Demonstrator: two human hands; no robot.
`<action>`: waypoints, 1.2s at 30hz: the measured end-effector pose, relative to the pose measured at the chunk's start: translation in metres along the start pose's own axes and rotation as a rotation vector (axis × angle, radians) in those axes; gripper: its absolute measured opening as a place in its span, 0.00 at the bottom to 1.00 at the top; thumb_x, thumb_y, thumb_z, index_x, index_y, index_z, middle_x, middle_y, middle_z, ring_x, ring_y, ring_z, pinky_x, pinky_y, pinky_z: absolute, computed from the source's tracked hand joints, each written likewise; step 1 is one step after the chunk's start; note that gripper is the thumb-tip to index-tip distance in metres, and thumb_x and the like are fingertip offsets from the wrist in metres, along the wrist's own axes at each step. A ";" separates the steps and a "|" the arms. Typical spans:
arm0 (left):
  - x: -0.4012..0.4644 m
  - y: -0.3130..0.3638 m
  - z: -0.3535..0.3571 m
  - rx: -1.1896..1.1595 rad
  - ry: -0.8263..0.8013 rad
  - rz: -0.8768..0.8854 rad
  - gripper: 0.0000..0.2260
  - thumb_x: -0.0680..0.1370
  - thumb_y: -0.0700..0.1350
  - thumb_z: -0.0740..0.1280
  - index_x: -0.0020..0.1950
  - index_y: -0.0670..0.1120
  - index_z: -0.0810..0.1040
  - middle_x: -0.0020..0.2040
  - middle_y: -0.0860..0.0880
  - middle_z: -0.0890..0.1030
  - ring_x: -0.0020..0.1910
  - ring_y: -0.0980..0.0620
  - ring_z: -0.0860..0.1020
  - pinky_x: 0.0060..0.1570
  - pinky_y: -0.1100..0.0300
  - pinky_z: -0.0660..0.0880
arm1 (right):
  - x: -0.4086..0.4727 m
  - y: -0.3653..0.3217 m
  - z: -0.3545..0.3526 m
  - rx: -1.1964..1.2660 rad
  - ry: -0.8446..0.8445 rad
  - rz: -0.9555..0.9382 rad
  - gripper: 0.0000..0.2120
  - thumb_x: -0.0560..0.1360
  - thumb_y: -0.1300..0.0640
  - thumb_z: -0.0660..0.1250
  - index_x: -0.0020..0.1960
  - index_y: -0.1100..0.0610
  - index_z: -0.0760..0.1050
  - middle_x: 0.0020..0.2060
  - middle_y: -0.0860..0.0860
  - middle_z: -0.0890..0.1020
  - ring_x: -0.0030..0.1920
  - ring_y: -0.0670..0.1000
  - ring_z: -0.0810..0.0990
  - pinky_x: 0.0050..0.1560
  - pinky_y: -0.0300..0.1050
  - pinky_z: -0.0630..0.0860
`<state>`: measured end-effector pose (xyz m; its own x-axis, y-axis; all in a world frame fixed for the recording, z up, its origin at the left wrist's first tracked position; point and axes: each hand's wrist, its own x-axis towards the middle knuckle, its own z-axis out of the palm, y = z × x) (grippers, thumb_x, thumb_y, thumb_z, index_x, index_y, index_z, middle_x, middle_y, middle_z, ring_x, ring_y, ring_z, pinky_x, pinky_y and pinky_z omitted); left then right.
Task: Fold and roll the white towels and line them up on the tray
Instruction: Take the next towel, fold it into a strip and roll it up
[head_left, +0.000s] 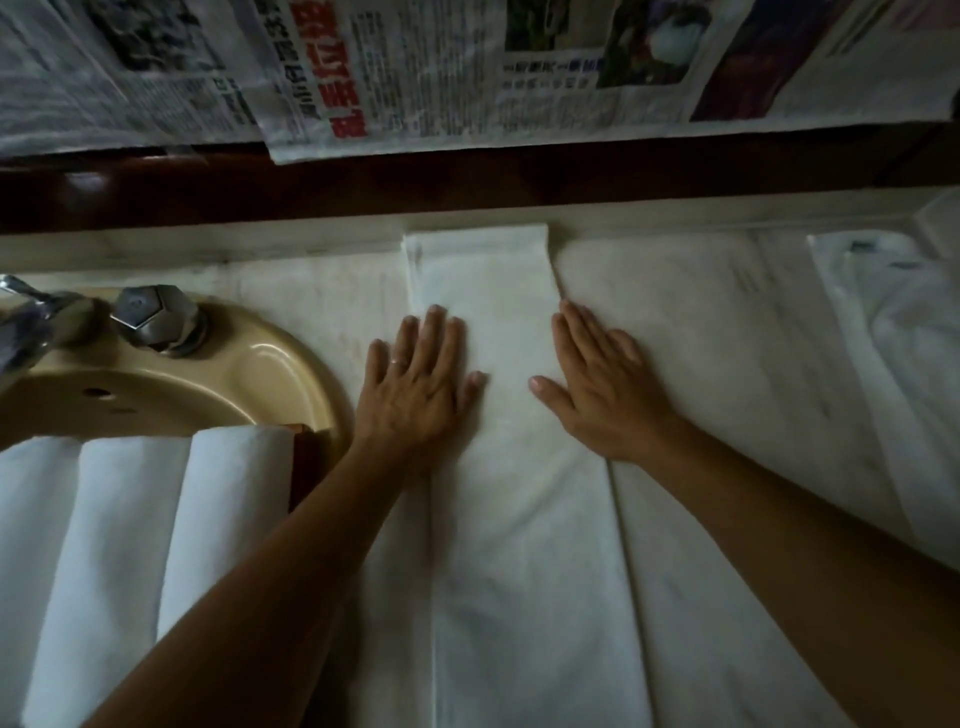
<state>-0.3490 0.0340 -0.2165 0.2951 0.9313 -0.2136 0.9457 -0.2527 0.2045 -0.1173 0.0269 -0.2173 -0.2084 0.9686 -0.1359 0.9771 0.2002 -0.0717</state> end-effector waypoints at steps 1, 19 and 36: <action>0.009 -0.005 0.000 -0.005 -0.007 -0.006 0.31 0.81 0.66 0.36 0.80 0.53 0.33 0.80 0.50 0.32 0.79 0.49 0.34 0.77 0.44 0.36 | 0.010 0.002 -0.002 -0.001 -0.012 0.016 0.40 0.78 0.34 0.40 0.81 0.58 0.45 0.80 0.53 0.46 0.80 0.49 0.44 0.76 0.52 0.48; -0.071 0.034 0.012 0.020 -0.019 -0.039 0.32 0.80 0.65 0.34 0.80 0.51 0.32 0.79 0.48 0.31 0.78 0.50 0.32 0.77 0.46 0.35 | -0.061 -0.035 0.013 0.043 0.118 0.098 0.37 0.79 0.37 0.47 0.78 0.61 0.58 0.79 0.57 0.55 0.79 0.54 0.54 0.72 0.55 0.59; -0.157 0.054 0.053 0.030 0.038 0.053 0.31 0.84 0.64 0.42 0.82 0.50 0.41 0.82 0.47 0.41 0.81 0.49 0.42 0.76 0.48 0.36 | -0.150 -0.043 0.032 0.026 0.084 0.007 0.38 0.80 0.34 0.46 0.79 0.59 0.56 0.80 0.54 0.54 0.79 0.51 0.52 0.73 0.52 0.56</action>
<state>-0.3368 -0.1397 -0.2221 0.3402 0.9254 -0.1671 0.9326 -0.3092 0.1862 -0.1290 -0.1322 -0.2256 -0.1966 0.9791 -0.0527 0.9768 0.1909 -0.0971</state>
